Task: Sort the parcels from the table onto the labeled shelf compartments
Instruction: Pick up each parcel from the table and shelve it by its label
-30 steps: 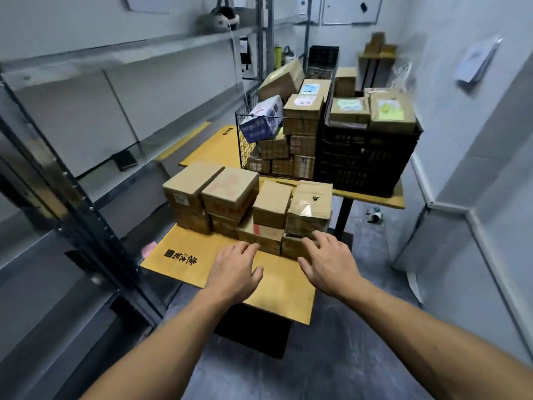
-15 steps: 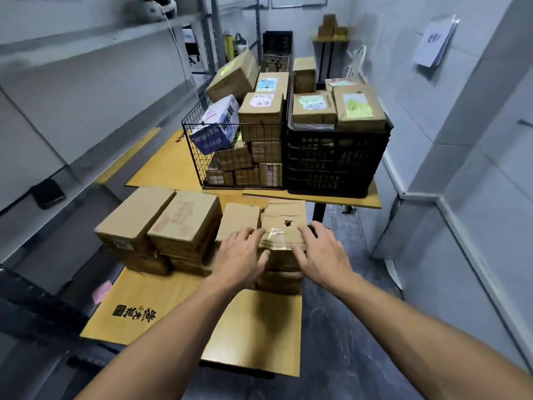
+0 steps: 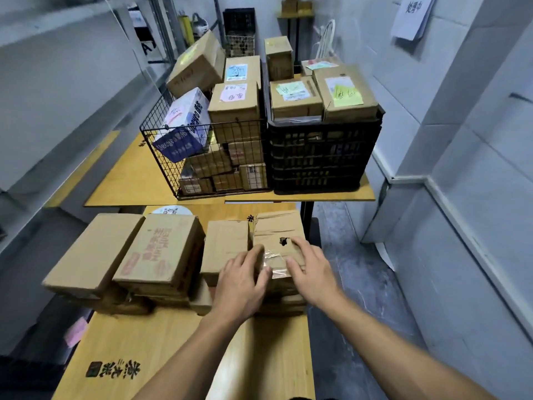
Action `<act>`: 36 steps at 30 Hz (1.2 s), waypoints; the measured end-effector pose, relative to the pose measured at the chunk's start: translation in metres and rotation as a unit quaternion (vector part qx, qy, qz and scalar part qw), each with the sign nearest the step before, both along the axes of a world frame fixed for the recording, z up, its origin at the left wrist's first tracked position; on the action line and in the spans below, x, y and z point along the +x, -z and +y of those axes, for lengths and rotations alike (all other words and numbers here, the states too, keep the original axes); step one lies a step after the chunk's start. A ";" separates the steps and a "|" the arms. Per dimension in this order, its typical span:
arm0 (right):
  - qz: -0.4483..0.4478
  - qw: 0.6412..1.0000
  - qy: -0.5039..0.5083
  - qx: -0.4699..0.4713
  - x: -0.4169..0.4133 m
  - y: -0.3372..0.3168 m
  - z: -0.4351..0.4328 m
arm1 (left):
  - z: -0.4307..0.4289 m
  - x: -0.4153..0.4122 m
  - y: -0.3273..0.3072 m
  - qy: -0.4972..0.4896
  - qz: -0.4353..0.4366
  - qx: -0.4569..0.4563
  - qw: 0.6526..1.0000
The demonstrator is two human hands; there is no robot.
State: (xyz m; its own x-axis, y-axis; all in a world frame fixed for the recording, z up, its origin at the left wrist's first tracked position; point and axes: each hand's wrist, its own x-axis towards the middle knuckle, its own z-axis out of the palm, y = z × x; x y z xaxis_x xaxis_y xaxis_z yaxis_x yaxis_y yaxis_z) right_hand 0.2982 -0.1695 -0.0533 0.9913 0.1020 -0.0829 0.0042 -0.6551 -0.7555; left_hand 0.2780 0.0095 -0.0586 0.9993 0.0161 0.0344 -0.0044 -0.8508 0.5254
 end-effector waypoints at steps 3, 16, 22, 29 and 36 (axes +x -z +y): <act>0.003 0.999 0.004 0.041 0.005 -0.002 -0.005 | -0.007 0.000 -0.004 -0.011 -0.030 -0.048 0.998; -0.012 0.958 0.029 0.287 0.015 -0.022 -0.051 | -0.049 -0.016 -0.039 -0.158 -0.129 -0.345 0.916; 0.002 0.948 -0.028 0.318 0.006 -0.023 -0.058 | -0.069 -0.029 -0.044 -0.145 -0.095 -0.458 0.872; -0.031 0.980 -0.065 0.183 0.001 -0.036 -0.070 | -0.088 -0.044 -0.046 -0.174 -0.144 -0.461 0.858; -0.023 0.968 -0.118 0.220 -0.006 -0.042 -0.068 | -0.105 -0.044 -0.059 -0.165 -0.180 -0.395 0.886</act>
